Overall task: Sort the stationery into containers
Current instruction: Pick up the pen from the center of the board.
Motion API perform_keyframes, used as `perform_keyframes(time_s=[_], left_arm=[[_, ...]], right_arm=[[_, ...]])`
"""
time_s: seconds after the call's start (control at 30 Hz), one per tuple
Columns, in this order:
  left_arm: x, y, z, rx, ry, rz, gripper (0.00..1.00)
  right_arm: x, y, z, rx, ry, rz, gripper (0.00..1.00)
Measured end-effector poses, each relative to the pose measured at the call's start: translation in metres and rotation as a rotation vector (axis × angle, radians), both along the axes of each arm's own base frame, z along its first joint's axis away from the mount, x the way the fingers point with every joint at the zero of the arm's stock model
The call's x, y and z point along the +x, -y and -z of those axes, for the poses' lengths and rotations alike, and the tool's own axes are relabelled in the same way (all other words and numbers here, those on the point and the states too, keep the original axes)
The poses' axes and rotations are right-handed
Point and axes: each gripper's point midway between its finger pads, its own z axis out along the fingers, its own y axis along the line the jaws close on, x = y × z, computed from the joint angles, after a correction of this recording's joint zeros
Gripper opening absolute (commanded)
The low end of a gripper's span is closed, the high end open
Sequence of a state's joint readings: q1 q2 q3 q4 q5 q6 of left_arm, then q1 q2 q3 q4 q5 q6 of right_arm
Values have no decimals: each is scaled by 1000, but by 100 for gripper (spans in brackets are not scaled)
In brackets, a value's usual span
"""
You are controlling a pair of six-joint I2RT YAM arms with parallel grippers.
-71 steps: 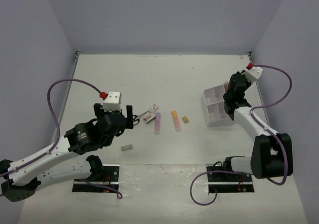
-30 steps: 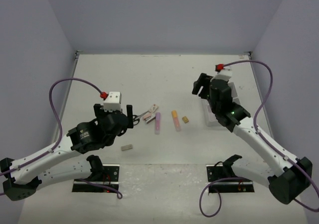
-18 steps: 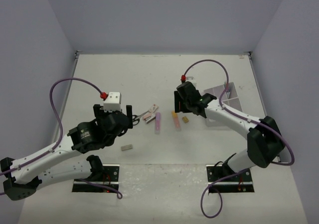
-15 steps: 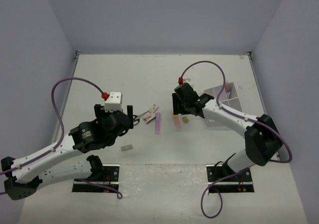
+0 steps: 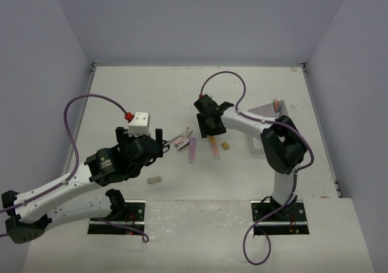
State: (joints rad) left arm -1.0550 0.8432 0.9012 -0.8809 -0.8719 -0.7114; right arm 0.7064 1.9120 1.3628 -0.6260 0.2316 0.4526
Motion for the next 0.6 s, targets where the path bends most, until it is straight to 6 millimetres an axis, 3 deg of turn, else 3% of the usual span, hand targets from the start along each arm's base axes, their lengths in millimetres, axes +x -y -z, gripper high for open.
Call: perform_keyframes(time_s=[0.4,0.47,0.57,0.6], left_arm=[[-1,-1,-4,-12,10,10,100],[-1,-2,-5,-13,11,11,100],[-1,-2,-5,-14,12,11,100],[-1,-2,-5,-14,12,11,100]], right_arm=[[2,3,26,-23,-105,-31,41],[2,2,27,-19,-117,-39,29],[2,-1,27,-12,-135,-54,2],[3,-1,27,-12,-136,-62,0]])
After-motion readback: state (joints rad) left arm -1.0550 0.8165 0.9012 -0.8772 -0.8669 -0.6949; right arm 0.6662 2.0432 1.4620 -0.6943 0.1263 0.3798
